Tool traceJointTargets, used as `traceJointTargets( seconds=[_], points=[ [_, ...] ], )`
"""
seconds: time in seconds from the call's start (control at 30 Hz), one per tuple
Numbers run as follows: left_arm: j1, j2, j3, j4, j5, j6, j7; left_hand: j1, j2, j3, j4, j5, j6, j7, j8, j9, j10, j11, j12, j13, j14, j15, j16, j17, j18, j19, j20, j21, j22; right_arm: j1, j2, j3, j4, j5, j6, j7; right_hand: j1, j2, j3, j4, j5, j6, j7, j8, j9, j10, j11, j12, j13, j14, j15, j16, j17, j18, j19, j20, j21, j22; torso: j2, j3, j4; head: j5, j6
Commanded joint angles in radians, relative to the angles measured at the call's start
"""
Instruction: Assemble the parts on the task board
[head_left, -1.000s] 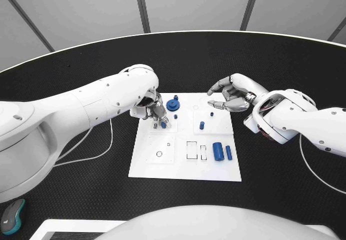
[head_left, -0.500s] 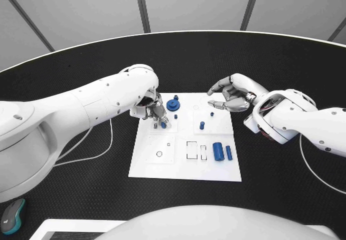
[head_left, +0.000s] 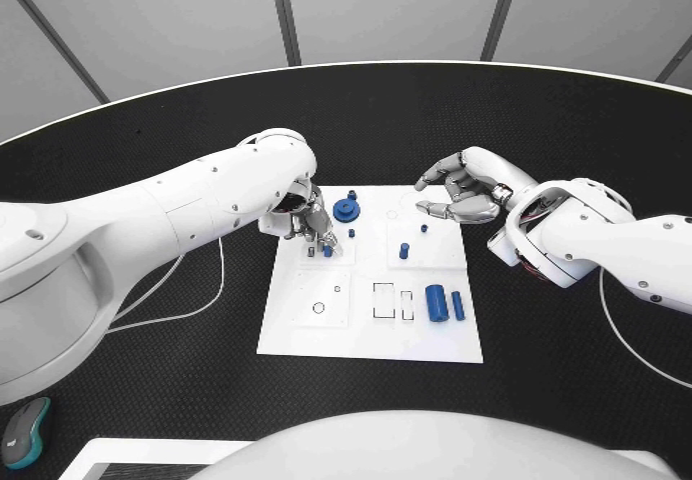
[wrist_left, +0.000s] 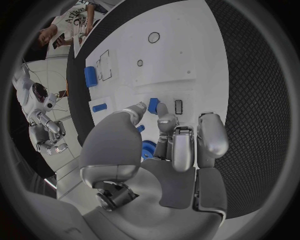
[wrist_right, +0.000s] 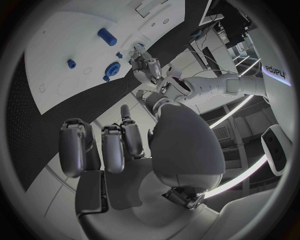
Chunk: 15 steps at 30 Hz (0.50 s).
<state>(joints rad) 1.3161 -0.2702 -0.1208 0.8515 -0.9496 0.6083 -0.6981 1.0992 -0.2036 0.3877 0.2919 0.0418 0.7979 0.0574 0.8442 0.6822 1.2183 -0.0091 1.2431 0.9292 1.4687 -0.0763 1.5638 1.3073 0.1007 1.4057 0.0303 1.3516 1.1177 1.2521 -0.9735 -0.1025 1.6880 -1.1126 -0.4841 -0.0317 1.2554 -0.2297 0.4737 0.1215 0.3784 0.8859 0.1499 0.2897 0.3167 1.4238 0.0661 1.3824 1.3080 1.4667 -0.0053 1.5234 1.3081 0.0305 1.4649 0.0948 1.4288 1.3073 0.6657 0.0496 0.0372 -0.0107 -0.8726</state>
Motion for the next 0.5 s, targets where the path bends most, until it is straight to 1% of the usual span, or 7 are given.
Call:
traceJointTargets(
  seconds=[0.03, 0.33, 0.5],
  points=[
    [0.0, -0.001, 0.0, 0.002, 0.0, 0.001, -0.02, -0.015, 0.001, -0.013, 0.001, 0.006, -0.006, 0.006, -0.002, 0.002, -0.004, 0.001, 0.002, -0.001, 0.097, 0.007, 0.0, 0.244, -0.01, -0.005, 0.004, -0.006, -0.001, 0.0, 0.0, 0.0, 0.0, 0.0, 0.0, 0.0, 0.001, -0.006, 0.003, 0.005, 0.006, 0.0, 0.002, 0.004, -0.001, -0.007, -0.002, -0.005, 0.078, 0.078, -0.008, -0.004, 0.152, 0.011, 0.039, -0.007, -0.007, 0.125, 0.0, -0.0002, 0.0005, -0.001, 0.0],
    [0.0, -0.011, 0.0, 0.013, 0.0, -0.007, -0.019, -0.025, 0.004, -0.03, 0.001, 0.006, -0.006, 0.005, -0.003, 0.002, -0.007, 0.001, 0.001, -0.006, 0.095, 0.006, -0.002, 0.239, -0.009, -0.007, 0.004, -0.009, -0.006, 0.0, -0.001, 0.0, -0.001, 0.0, 0.0, 0.0, 0.001, -0.006, 0.003, 0.005, 0.006, 0.0, 0.002, 0.004, -0.001, -0.007, -0.002, -0.005, 0.078, 0.078, -0.008, -0.004, 0.152, 0.011, 0.039, -0.007, -0.007, 0.125, -0.001, -0.0007, 0.0007, -0.001, 0.0],
    [0.001, -0.034, 0.0, 0.04, 0.001, -0.042, -0.014, -0.027, 0.008, -0.034, 0.001, 0.006, -0.007, 0.005, -0.004, 0.002, -0.009, 0.001, -0.001, -0.008, 0.094, 0.006, -0.003, 0.237, -0.009, -0.008, 0.003, -0.011, -0.008, 0.0, -0.002, 0.0, -0.003, 0.0, 0.0, 0.0, 0.001, -0.006, 0.003, 0.005, 0.006, 0.0, 0.002, 0.004, -0.001, -0.007, -0.002, -0.005, 0.078, 0.078, -0.008, -0.004, 0.152, 0.011, 0.039, -0.007, -0.007, 0.125, -0.003, -0.0005, 0.0017, -0.001, 0.002]
  ],
)
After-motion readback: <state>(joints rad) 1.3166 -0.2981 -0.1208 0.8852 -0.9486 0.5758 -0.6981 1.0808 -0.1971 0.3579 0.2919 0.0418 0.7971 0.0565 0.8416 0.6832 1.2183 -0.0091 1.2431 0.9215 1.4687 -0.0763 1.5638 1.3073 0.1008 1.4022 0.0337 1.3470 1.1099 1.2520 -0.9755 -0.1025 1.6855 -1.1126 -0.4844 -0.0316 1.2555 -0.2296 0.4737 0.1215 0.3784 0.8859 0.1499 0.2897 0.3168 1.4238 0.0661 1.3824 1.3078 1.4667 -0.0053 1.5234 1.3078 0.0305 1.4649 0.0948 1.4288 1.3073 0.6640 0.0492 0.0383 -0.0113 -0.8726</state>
